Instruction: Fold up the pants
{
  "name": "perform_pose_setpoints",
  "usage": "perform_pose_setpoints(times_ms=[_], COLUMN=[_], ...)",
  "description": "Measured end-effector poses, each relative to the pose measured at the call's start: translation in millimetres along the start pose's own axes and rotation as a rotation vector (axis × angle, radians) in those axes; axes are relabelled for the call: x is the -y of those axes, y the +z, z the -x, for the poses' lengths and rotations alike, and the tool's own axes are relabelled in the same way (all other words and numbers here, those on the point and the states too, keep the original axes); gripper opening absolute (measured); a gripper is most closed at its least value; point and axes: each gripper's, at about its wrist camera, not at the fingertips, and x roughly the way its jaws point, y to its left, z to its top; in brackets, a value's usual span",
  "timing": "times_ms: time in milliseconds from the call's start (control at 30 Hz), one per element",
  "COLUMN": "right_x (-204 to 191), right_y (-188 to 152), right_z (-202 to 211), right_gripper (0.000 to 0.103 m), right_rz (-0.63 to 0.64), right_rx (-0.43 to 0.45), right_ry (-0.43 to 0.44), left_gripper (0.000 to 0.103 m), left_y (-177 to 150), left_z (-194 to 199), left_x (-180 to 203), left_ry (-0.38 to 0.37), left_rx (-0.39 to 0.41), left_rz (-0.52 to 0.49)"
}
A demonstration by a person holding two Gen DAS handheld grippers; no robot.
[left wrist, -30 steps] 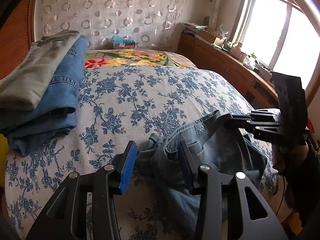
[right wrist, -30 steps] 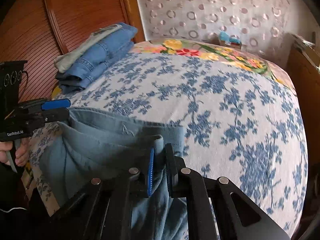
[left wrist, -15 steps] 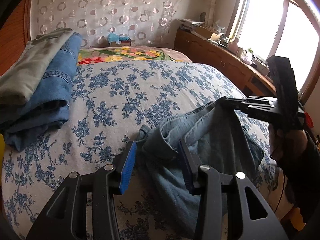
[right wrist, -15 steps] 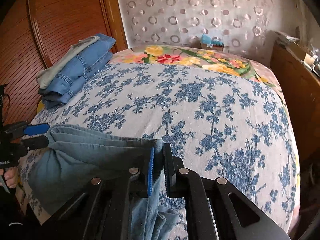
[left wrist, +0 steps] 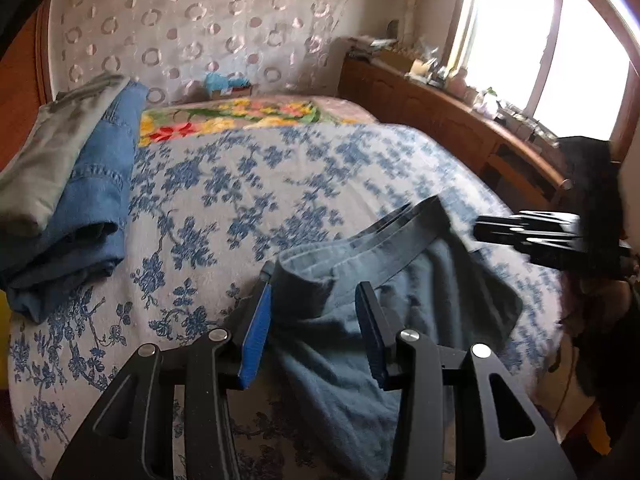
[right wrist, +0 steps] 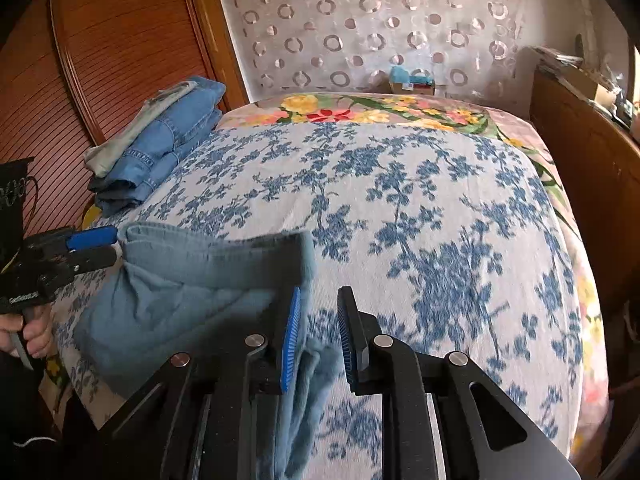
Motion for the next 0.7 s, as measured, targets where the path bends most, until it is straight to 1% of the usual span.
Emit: perform_pose_setpoints(times_ms=[67, 133, 200, 233, 267, 333, 400, 433, 500, 567, 633, 700], right_x=[-1, -3, -4, -4, -4, -4, -4, -4, -5, -8, -10, -12], right_y=[-6, -12, -19, -23, -26, -32, -37, -39, -43, -45, -48, -50], right_z=[5, 9, 12, 14, 14, 17, 20, 22, 25, 29, 34, 37], right_gripper=[0.02, 0.02, 0.02, 0.02, 0.02, 0.02, 0.02, 0.02, 0.02, 0.02, 0.02, 0.02], right_rz=[-0.003, -0.004, -0.004, -0.004, -0.006, -0.012, -0.017, -0.02, -0.024, -0.024, -0.024, -0.024], right_rx=[-0.005, -0.011, -0.016, -0.019, -0.023, -0.029, -0.031, -0.031, -0.031, -0.028, -0.025, -0.024], right_ry=[0.006, 0.011, 0.011, 0.011, 0.012, 0.013, 0.011, 0.011, 0.012, 0.014, 0.015, 0.015], left_gripper=[0.044, 0.042, 0.024, 0.018, 0.017, 0.017, 0.017, 0.018, 0.025, 0.039, 0.047, 0.048], left_y=[0, 3, 8, 10, 13, 18, 25, 27, 27, 23, 18, 11], left_z=[-8, -14, -19, -21, -20, -12, -8, -8, -9, -7, -2, 3], left_x=[-3, -6, -6, -6, -6, -4, -7, -8, -8, -9, -9, -8], left_ry=[0.009, 0.012, 0.012, 0.016, 0.026, 0.031, 0.06, 0.06, 0.057, 0.045, 0.03, 0.021], left_rx=[-0.017, -0.015, -0.005, -0.008, 0.003, 0.058, 0.074, 0.072, 0.049, 0.034, 0.035, 0.026], left_rz=[0.009, 0.009, -0.005, -0.006, -0.007, -0.012, 0.006, 0.013, 0.018, 0.028, 0.041, 0.044])
